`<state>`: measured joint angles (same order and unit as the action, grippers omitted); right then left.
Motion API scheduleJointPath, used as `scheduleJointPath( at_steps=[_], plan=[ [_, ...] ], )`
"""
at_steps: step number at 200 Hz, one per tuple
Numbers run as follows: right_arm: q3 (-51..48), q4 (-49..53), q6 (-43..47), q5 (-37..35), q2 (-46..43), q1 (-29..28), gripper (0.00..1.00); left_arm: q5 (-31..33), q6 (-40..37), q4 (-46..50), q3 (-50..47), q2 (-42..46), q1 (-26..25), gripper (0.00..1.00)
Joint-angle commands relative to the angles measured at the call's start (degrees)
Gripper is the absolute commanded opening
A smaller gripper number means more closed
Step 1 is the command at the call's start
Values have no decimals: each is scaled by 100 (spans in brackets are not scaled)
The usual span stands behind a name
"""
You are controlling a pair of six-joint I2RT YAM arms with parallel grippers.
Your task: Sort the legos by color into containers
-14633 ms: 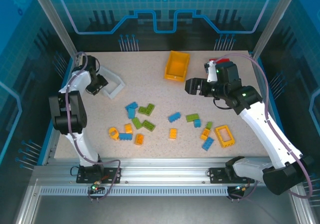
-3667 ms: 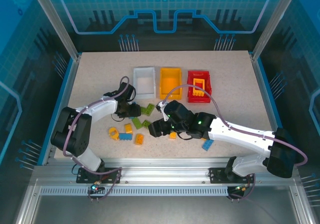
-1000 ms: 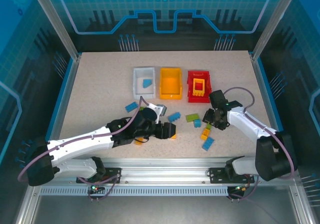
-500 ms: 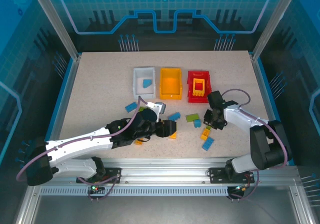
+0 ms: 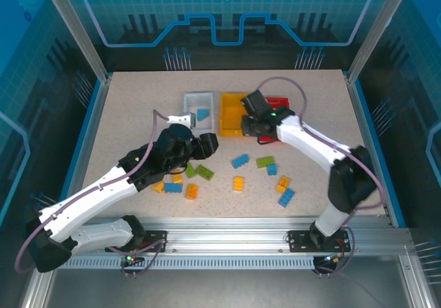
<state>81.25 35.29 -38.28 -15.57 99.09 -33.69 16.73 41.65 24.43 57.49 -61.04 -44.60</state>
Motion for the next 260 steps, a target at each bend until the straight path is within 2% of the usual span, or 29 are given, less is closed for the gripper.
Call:
scheduleJointPath(
  at_steps=[1, 55, 73, 97, 124, 151, 178, 194, 211, 260],
  plan=[
    [970, 322, 241, 47, 970, -34, 16, 23, -113, 487, 237, 91, 252, 65],
    [3023, 1172, 146, 66, 2765, 121, 20, -216, -18, 955, 123, 197, 699, 65],
    [3223, 1281, 137, 64, 2927, 135, 28, -341, 44, 1116, 32, 223, 881, 66],
    [3127, 1194, 209, 20, 2734, 79, 42, -583, 100, 1248, -97, 224, 1205, 66],
    [3045, 1158, 314, -72, 2350, -38, 49, -904, 14, 1328, -202, 129, 1679, 67],
    [2744, 1030, 382, -232, 1741, -221, 50, -967, -337, 1459, -246, -222, 2156, 70],
    [1713, 391, 500, -290, 796, -517, 53, -953, -559, 1395, -379, -851, 2684, 75],
    [1091, 38, 573, -230, 294, -760, 54, -1412, -40, 1135, -544, -1219, 3193, 76],
    [564, -191, 656, -285, -107, -1074, 54, -1749, 889, 857, -647, -1560, 3560, 75],
    [-337, -429, 607, -309, -679, -1646, 55, -2267, 3790, -126, -617, -2375, 3651, 71]
  ],
)
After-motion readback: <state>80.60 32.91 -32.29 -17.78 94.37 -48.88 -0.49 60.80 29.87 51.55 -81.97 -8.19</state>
